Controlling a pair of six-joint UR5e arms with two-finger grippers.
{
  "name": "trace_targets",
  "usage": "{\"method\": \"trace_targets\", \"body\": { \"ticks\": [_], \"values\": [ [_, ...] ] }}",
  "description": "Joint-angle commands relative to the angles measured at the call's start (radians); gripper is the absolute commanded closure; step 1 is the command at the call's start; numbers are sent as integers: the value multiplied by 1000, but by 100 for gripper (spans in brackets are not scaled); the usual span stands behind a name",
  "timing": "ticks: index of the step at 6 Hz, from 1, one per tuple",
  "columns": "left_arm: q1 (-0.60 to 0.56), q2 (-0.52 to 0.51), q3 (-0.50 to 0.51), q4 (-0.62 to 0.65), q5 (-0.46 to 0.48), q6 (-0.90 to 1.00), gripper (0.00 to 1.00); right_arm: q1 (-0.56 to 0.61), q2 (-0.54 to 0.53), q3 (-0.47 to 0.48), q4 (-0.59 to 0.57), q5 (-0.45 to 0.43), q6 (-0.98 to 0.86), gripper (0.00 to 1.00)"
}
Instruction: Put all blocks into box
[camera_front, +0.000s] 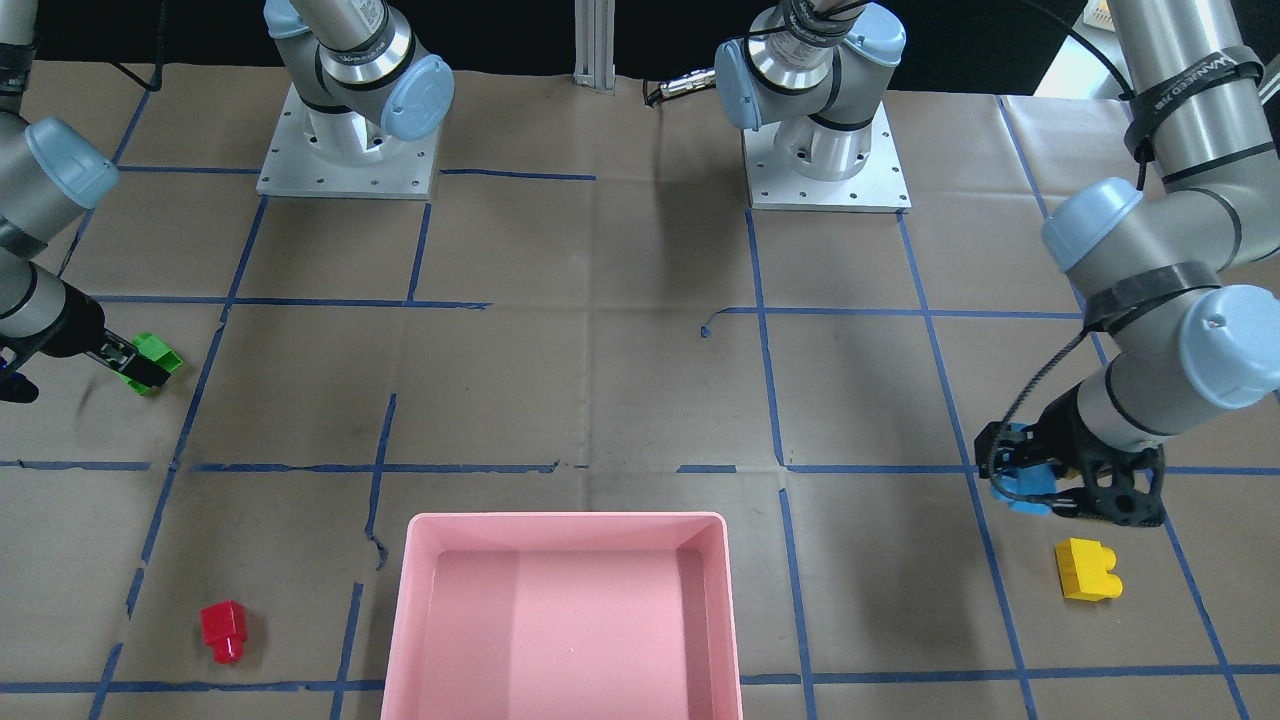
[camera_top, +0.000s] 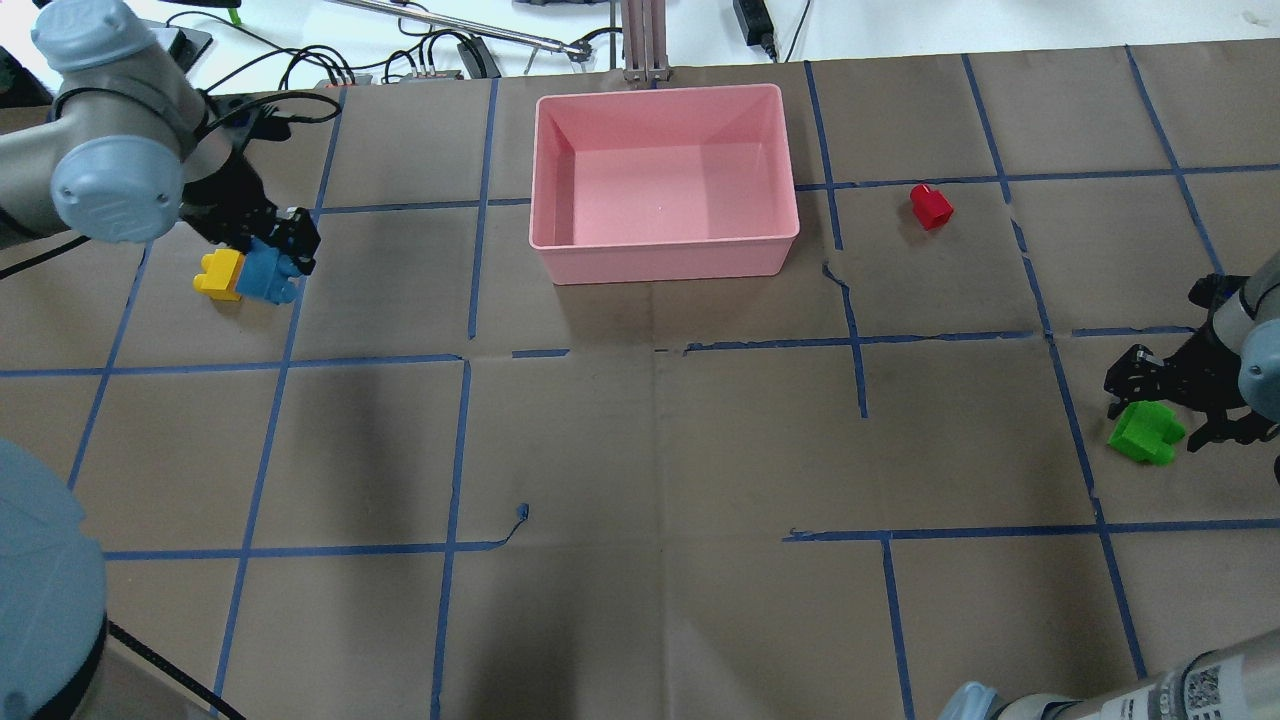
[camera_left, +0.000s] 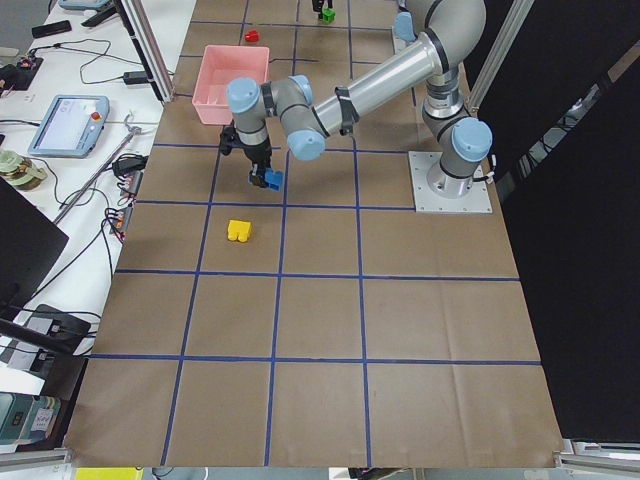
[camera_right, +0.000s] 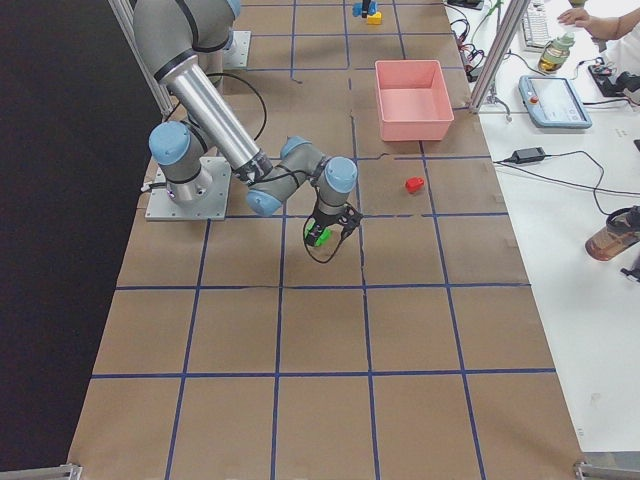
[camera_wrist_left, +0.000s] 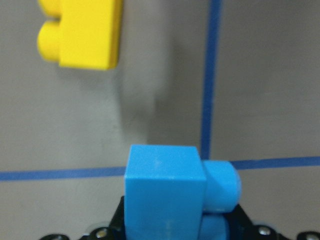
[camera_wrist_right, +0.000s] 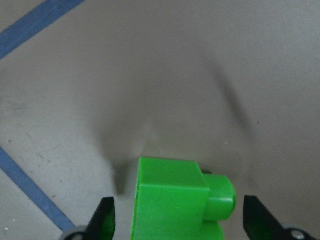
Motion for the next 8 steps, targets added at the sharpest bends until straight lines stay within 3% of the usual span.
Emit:
{"method": "trace_targets", "body": {
  "ticks": [1,3,4,6,7,8],
  "values": [
    [-201,-72,154,-4,-62,-37,100,0,1,-2,1,-19,1,62],
    [-298,-173,306,-3,-75,-272,100,0,-12,-27,9,-23,-10,67],
    [-347,-223,363,8,-72,-284,100,12,-14,-88,27,-28,-13,67],
    [-415,-299,437,8,-70,-321,100,102,-18,-310,242,-15,-15,67],
    [-424,-339,444,82,-70,-322,91,174,-14,-449,363,-14,-15,67],
    [-425,-356,444,101,-69,-328,72,234,0,-557,439,-11,-15,67]
  ]
}}
